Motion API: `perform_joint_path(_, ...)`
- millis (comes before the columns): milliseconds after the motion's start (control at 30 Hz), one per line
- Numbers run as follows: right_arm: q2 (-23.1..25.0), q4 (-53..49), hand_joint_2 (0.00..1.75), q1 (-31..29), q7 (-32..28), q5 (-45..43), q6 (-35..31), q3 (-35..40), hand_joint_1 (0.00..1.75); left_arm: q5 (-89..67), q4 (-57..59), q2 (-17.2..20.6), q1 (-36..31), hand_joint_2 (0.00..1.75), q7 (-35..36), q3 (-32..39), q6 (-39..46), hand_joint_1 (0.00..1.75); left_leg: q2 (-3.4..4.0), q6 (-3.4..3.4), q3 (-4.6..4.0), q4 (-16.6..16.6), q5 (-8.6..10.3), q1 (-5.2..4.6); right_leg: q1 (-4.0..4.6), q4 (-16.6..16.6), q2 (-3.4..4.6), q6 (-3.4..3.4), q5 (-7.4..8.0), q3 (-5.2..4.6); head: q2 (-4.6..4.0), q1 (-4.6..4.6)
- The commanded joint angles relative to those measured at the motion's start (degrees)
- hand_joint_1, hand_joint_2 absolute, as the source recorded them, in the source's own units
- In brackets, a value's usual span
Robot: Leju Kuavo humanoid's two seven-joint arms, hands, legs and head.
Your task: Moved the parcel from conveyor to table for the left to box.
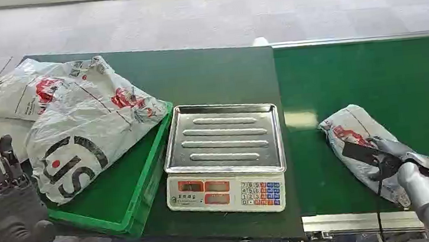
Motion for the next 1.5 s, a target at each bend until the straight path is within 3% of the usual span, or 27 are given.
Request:
perform_joint_path(33, 0.2, -6.3, 1.75, 1.7, -0.2, -2.2, 2.2, 7.2, 0.0, -0.5, 1.3, -0.7, -2.2, 1.75, 0.1, 2.6, 0.2, 0.0, 0.14, -0.02, 0.13, -0.1, -0.04, 0.02, 0.03, -0.1, 0.13, -0.07, 0.0, 0.1, 0.0, 0.0)
perform_joint_path(67, 0.2, -6.3, 1.75, 1.7, -0.2, -2.2, 2.2, 7.2, 1.75, -0.5, 1.3, -0.7, -2.2, 1.75, 0.1, 2.6, 0.2, 0.0, 0.16, -0.01, 0.16, -0.1, -0.05, 0.01, 0.02, -0.1, 0.16, -0.07, 0.0, 0.11, 0.0, 0.0)
perform_joint_path(1000, -2.0, -14.8, 1.75, 3.6, 3.8, -12.0, 0.1, 16.6, 1.75, -0.5, 1.0, -0.5, -2.6, 1.75, 0.1, 2.5, 2.0, 0.0, 0.12, 0.0, 0.12, 0.0, -0.04, 0.01, 0.02, -0.1, 0.1, -0.05, 0.0, 0.08, 0.0, 0.0)
perform_joint_path(1133, -1.1, -16.3, 1.75, 2.6, 7.3, -13.2, -3.6, 16.3, 1.75, -0.3, 0.4, -0.8, -2.0, 1.75, 0.1, 2.6, 2.1, 0.0, 0.21, 0.0, 0.18, 0.0, -0.07, 0.01, 0.03, -0.1, 0.2, -0.08, -0.01, 0.12, 0.0, 0.0)
perform_joint_path(1400, -1.1, -16.3, 1.75, 2.6, 7.3, -13.2, -3.6, 16.3, 1.75, -0.3, 0.4, -0.8, -2.0, 1.75, 0.1, 2.6, 2.1, 0.0, 0.18, -0.01, 0.13, -0.1, -0.04, 0.01, 0.03, -0.1, 0.16, -0.06, 0.01, 0.09, 0.0, 0.0)
perform_joint_path(1500, 0.5, -17.4, 1.75, 0.9, 12.3, -11.5, -12.2, 15.1, 1.75, -0.5, 0.1, -0.9, -1.9, 1.75, 0.1, 2.4, 2.5, 0.0, 0.26, -0.01, 0.17, -0.1, -0.07, 0.03, 0.04, -0.1, 0.25, -0.07, 0.02, 0.11, 0.0, 0.0)
